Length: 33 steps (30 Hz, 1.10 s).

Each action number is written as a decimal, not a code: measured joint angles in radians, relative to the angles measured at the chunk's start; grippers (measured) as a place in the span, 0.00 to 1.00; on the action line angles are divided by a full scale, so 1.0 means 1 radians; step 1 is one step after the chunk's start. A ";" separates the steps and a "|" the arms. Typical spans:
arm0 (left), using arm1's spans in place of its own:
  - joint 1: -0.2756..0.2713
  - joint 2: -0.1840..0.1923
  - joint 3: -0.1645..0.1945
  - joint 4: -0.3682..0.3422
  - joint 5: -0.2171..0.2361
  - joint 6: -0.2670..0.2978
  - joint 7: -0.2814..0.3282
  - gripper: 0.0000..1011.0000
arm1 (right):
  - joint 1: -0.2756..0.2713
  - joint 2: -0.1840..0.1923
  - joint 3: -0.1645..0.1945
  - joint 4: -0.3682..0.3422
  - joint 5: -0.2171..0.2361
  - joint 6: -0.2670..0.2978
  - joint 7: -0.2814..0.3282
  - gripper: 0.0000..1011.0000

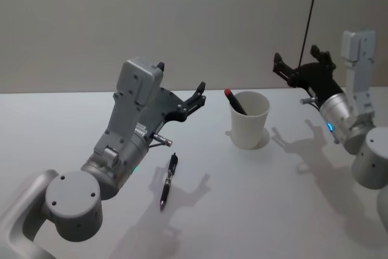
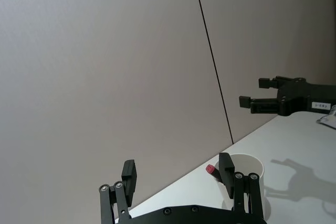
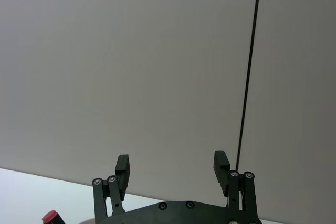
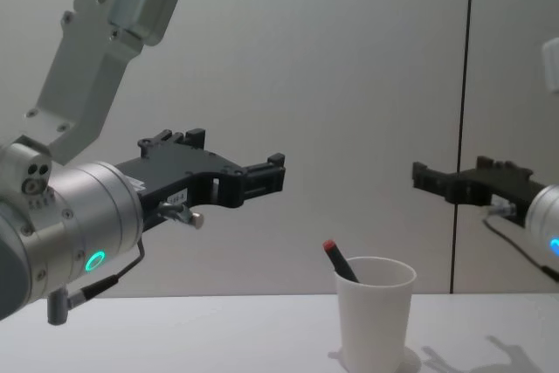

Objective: Place the pen into the pen holder.

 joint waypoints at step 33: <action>0.000 0.000 0.000 0.000 0.000 0.000 0.000 0.99 | -0.219 0.119 0.086 -0.383 -0.101 0.309 -0.043 0.99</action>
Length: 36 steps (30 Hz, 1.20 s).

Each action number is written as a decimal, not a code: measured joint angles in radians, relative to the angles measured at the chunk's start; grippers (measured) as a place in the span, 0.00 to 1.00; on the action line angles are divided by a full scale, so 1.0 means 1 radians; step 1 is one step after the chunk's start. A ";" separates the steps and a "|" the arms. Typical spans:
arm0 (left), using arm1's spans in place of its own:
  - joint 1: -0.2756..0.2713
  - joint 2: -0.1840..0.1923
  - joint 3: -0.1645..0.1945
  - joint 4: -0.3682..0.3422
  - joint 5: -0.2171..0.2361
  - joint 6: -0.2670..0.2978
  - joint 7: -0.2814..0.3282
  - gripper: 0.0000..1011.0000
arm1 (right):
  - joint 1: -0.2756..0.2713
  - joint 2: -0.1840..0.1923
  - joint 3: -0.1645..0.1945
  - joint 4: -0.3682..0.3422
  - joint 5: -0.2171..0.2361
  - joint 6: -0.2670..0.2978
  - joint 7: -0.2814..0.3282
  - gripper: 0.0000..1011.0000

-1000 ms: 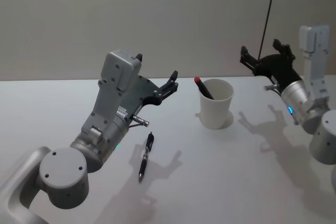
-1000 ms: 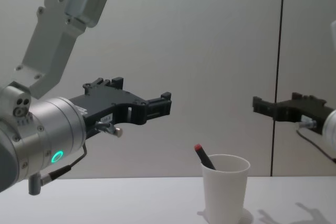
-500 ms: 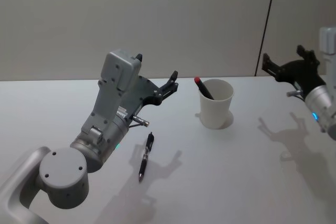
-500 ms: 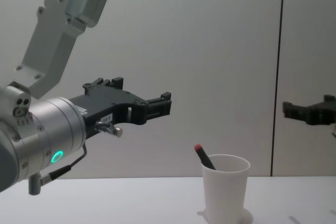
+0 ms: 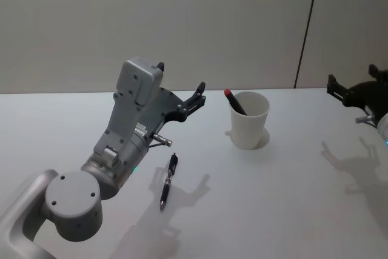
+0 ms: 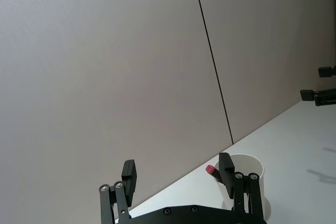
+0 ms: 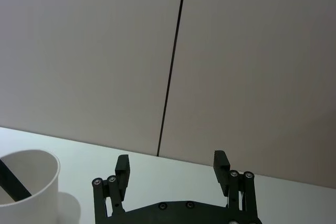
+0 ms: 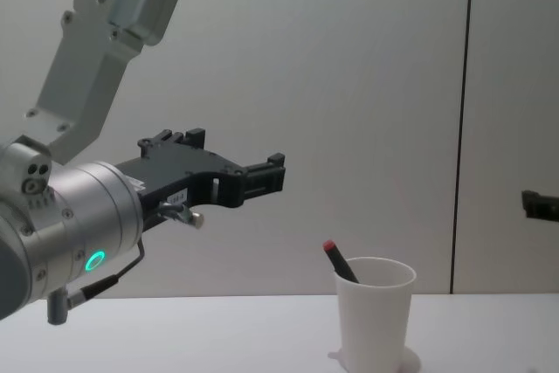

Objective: Place the pen into the pen holder.

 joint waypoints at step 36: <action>0.000 0.000 0.000 0.000 0.000 0.001 0.000 0.99 | -0.074 0.038 0.025 -0.081 -0.061 0.058 -0.016 0.99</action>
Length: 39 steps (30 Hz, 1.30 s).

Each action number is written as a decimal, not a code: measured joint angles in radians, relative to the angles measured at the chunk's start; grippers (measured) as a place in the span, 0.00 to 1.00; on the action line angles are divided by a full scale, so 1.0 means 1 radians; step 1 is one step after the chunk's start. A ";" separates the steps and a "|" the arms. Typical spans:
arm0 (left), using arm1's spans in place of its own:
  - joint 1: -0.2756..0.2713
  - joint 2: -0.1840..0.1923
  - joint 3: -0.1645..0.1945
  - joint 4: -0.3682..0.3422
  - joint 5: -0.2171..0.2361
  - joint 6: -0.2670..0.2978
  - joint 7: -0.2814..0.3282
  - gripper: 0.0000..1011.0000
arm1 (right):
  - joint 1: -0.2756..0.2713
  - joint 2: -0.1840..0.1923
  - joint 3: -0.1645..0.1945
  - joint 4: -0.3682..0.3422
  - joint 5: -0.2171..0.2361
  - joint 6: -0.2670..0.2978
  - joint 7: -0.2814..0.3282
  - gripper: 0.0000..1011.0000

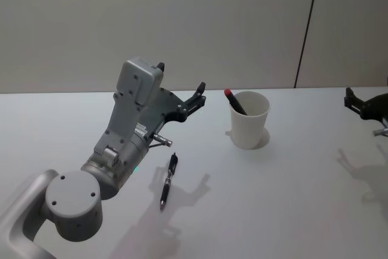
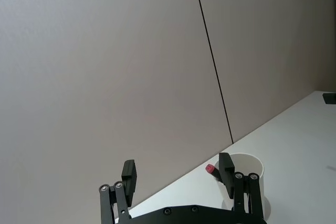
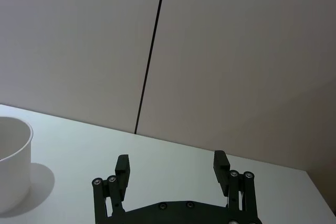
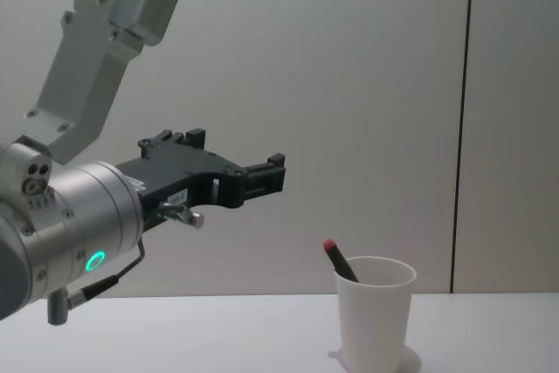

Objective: Place the pen into the pen holder.

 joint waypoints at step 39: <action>0.062 -0.008 -0.010 -0.025 -0.210 0.158 0.034 0.99 | -0.005 0.002 0.001 -0.006 -0.004 0.003 -0.001 0.99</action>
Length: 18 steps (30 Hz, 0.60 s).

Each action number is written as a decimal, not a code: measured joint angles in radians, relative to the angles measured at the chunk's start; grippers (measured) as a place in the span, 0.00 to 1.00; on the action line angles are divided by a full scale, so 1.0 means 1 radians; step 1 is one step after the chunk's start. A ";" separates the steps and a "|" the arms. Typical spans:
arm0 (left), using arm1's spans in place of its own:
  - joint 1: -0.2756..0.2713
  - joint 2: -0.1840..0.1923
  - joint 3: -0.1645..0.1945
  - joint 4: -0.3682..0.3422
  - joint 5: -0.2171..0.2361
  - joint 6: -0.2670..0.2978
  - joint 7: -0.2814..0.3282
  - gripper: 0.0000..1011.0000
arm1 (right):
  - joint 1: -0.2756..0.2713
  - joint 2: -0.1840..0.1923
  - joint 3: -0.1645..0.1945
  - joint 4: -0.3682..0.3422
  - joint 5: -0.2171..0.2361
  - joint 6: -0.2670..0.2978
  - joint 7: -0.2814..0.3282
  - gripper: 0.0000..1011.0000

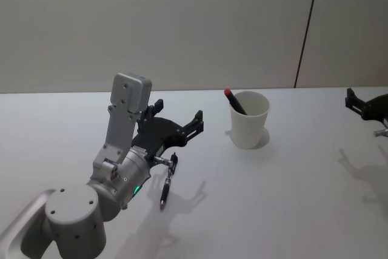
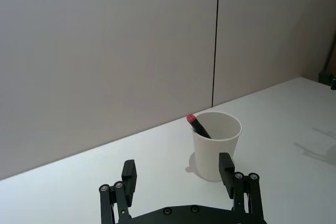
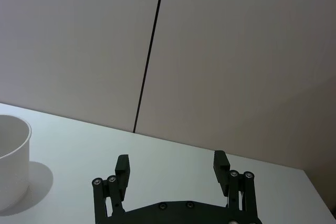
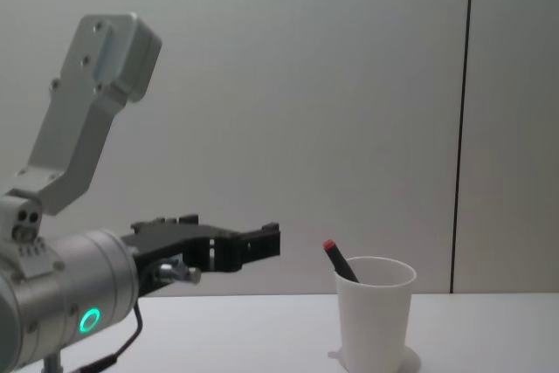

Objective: Place the pen into the pen holder.

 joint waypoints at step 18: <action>0.049 0.012 -0.008 -0.013 -0.119 0.074 0.039 0.99 | 0.000 0.000 0.000 0.000 0.000 0.000 0.000 0.99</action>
